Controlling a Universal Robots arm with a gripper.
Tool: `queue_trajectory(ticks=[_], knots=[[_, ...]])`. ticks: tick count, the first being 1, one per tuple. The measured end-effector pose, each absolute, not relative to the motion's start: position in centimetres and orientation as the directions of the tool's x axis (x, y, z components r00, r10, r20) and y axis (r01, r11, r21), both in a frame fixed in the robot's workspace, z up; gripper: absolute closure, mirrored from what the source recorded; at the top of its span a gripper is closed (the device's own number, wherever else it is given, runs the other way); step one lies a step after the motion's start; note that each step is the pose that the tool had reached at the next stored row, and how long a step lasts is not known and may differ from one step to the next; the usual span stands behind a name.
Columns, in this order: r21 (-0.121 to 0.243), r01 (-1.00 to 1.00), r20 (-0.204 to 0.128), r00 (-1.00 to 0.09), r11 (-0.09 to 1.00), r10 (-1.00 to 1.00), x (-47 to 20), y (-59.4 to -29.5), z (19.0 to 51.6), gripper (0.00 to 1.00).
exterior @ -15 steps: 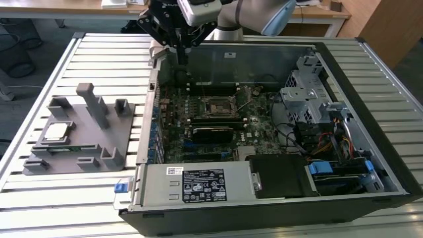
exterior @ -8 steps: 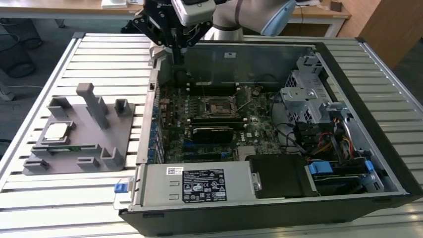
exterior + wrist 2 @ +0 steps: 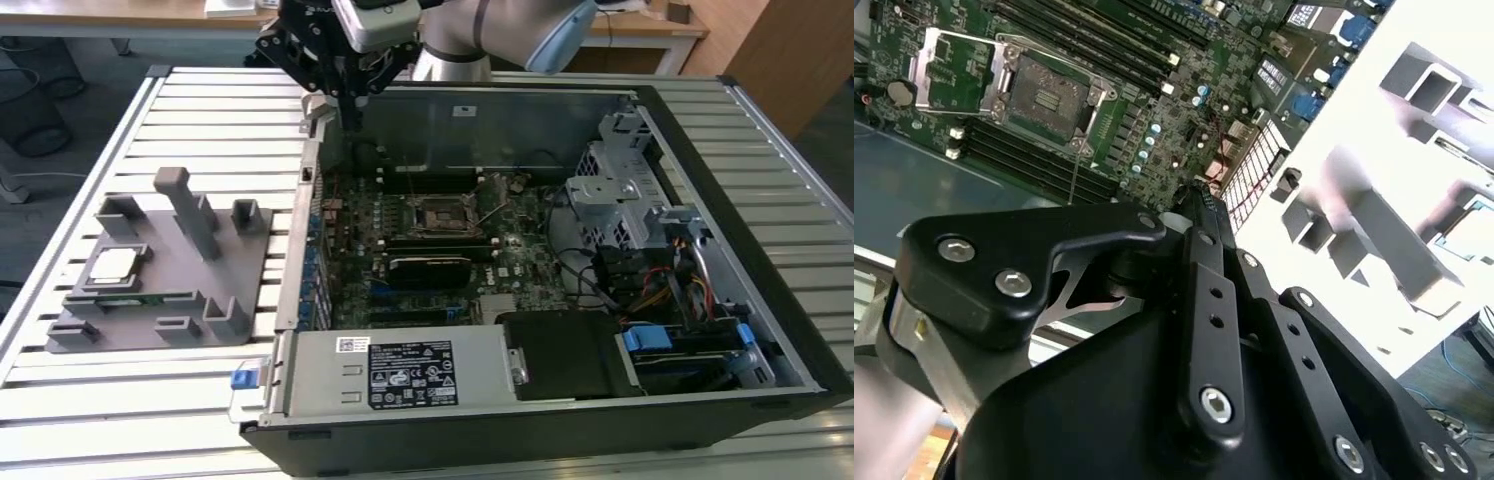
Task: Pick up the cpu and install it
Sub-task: 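Reach for the cpu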
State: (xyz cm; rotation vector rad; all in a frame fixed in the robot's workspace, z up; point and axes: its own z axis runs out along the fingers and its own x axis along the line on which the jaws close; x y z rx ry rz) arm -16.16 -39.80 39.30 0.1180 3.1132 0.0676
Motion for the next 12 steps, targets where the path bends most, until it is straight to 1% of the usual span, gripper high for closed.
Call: queue_trajectory(ticks=[12], knots=[[0.044, 0.075, -0.024, -0.997, 0.996, 0.076, -17.22, -39.76, 39.27, 0.89]])
